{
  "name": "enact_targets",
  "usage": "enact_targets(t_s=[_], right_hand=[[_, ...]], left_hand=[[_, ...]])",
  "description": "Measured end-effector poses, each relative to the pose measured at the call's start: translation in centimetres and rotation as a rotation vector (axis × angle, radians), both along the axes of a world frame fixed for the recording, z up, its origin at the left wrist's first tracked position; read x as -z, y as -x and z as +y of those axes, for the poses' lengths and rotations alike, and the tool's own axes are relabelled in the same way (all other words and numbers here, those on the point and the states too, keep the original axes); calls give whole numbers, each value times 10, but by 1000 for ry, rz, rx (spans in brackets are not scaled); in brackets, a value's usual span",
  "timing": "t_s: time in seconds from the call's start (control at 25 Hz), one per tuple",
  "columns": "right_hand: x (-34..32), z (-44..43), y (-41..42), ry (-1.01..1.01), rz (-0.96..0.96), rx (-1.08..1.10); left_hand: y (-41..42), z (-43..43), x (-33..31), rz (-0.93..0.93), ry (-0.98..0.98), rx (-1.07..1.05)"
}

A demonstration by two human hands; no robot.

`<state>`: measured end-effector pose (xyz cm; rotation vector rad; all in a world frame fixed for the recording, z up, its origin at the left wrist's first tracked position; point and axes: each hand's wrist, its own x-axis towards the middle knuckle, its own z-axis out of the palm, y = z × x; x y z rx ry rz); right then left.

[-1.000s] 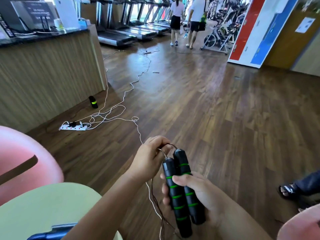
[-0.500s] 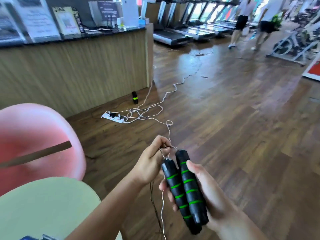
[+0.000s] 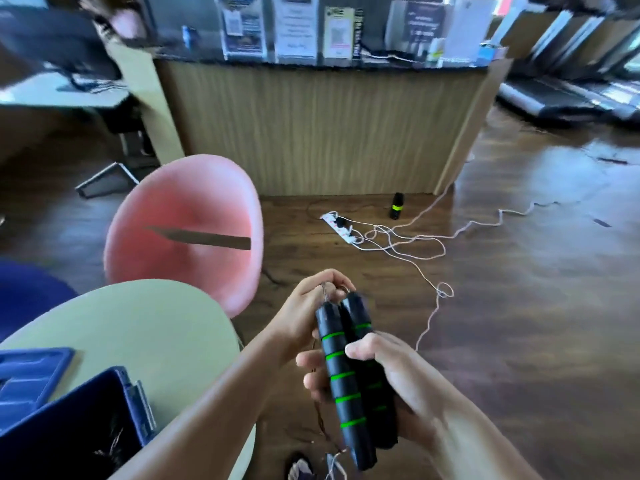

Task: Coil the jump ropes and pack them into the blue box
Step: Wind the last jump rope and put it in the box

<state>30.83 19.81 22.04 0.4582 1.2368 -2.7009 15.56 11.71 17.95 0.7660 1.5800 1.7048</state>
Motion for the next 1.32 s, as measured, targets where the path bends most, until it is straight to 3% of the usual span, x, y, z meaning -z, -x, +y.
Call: enact_targets(t_s=[0.28, 0.48, 0.6, 1.12, 1.32], right_hand=[[11, 3, 98, -50, -114, -244], [-1, -2, 156, -73, -102, -374], [2, -3, 179, -85, -94, -481], [8, 28, 256, 7, -59, -1037], [5, 53, 272, -176, 60, -1245]], left_hand=[[90, -13, 7, 178, -5, -178], [137, -34, 4, 33, 6, -340], [149, -51, 5, 36, 8, -434], [104, -63, 21, -58, 10, -1094], [71, -24, 11, -105, -96, -1285]])
